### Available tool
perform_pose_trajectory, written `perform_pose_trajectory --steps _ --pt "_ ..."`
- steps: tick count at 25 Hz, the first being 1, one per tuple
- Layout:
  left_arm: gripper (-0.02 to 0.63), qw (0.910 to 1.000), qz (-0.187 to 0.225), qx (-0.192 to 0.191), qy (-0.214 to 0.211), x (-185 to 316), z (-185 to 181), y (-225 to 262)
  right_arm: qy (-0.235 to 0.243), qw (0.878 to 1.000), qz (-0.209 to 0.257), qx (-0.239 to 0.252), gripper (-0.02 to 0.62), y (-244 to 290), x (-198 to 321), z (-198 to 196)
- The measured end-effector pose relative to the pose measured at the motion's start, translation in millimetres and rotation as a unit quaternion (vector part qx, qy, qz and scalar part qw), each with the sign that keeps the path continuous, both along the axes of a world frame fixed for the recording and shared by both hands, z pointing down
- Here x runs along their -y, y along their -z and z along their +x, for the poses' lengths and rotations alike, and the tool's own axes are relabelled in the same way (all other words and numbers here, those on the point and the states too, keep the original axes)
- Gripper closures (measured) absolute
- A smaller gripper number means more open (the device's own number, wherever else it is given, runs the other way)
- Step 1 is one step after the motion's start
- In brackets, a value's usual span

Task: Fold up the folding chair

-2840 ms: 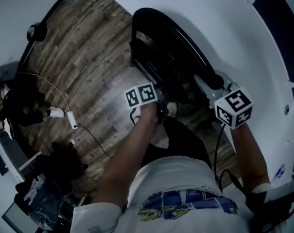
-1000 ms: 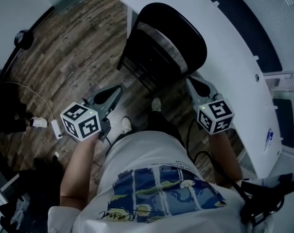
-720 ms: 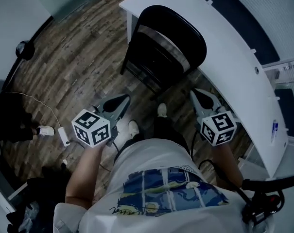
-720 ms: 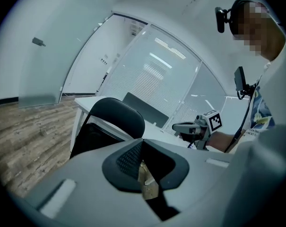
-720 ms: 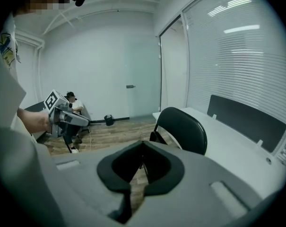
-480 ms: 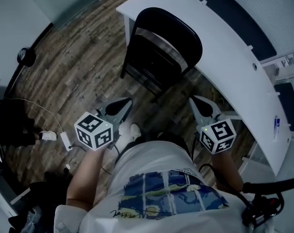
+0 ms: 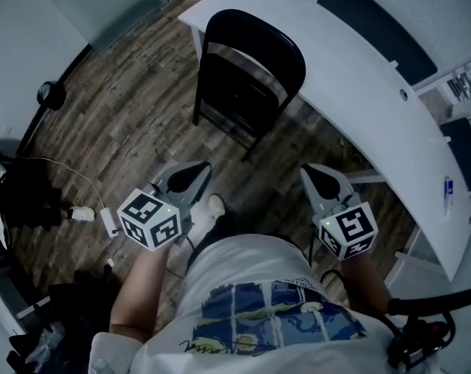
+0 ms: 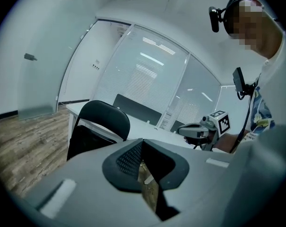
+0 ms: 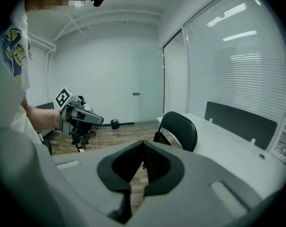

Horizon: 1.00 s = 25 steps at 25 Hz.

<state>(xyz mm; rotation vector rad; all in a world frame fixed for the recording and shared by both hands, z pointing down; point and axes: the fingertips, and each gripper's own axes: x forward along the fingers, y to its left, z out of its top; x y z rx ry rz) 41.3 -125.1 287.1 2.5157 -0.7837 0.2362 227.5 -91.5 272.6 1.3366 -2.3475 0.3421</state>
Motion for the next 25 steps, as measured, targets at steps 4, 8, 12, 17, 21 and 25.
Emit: perform_pose_trajectory --steps 4,8,12,17,21,25 --pt "0.606 0.9996 0.023 -0.01 -0.01 -41 27 9 0.015 1.0 0.01 0.006 0.592 1 -36 18" --pt "0.606 0.9996 0.022 -0.006 0.016 -80 40 11 0.034 0.999 0.015 0.012 0.592 4 -71 32" --pt "0.606 0.999 0.024 0.002 0.039 -112 49 18 0.044 0.999 0.016 0.027 0.592 5 -98 42" --pt "0.605 0.9984 0.02 0.018 0.051 -146 54 19 0.056 0.998 0.014 0.04 0.592 1 -127 49" --pt "0.604 0.9981 0.014 0.026 0.055 -169 49 21 0.056 0.997 0.016 0.045 0.593 0 -148 47" --pt "0.606 0.9982 0.018 0.03 0.049 -177 47 26 0.053 0.997 0.021 0.05 0.594 3 -153 43"
